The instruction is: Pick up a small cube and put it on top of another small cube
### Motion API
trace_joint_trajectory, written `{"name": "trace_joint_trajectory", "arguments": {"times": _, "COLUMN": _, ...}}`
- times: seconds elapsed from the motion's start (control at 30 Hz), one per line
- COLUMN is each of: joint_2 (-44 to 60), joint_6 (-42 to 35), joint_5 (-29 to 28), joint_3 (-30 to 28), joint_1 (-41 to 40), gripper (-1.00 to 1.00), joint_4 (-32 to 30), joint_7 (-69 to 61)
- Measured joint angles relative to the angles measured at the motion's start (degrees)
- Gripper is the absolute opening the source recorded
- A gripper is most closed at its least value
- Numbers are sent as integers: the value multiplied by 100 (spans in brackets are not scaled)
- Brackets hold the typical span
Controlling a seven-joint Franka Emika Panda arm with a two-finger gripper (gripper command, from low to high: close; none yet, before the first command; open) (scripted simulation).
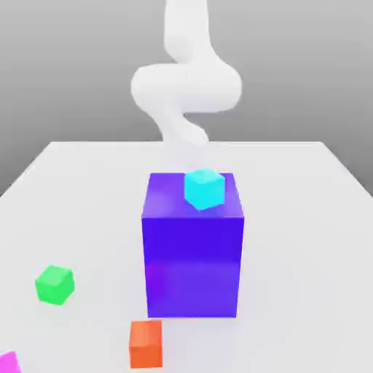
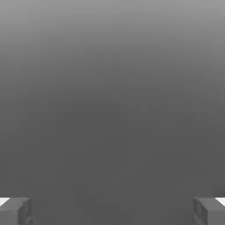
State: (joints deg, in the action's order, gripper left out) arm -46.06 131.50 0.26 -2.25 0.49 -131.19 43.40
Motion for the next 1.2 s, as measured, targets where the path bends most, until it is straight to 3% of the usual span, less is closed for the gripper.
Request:
{"name": "trace_joint_trajectory", "arguments": {"times": 0.4, "joint_2": 342, "joint_6": -53, "joint_5": 206, "joint_3": -1702, "joint_1": 450, "gripper": 0, "joint_4": 370, "joint_7": -1690}}
{"name": "trace_joint_trajectory", "arguments": {"times": 0.8, "joint_2": 1640, "joint_6": 145, "joint_5": 678, "joint_3": -3463, "joint_1": 1204, "gripper": 0, "joint_4": 658, "joint_7": -3379}}
{"name": "trace_joint_trajectory", "arguments": {"times": 1.03, "joint_2": 2956, "joint_6": 302, "joint_5": 1404, "joint_3": -4567, "joint_1": 1872, "gripper": 0, "joint_4": 827, "joint_7": -4611}}
{"name": "trace_joint_trajectory", "arguments": {"times": 1.2, "joint_2": 4346, "joint_6": 284, "joint_5": 2464, "joint_3": -4988, "joint_1": 2087, "gripper": 0, "joint_4": 991, "joint_7": -5812}}
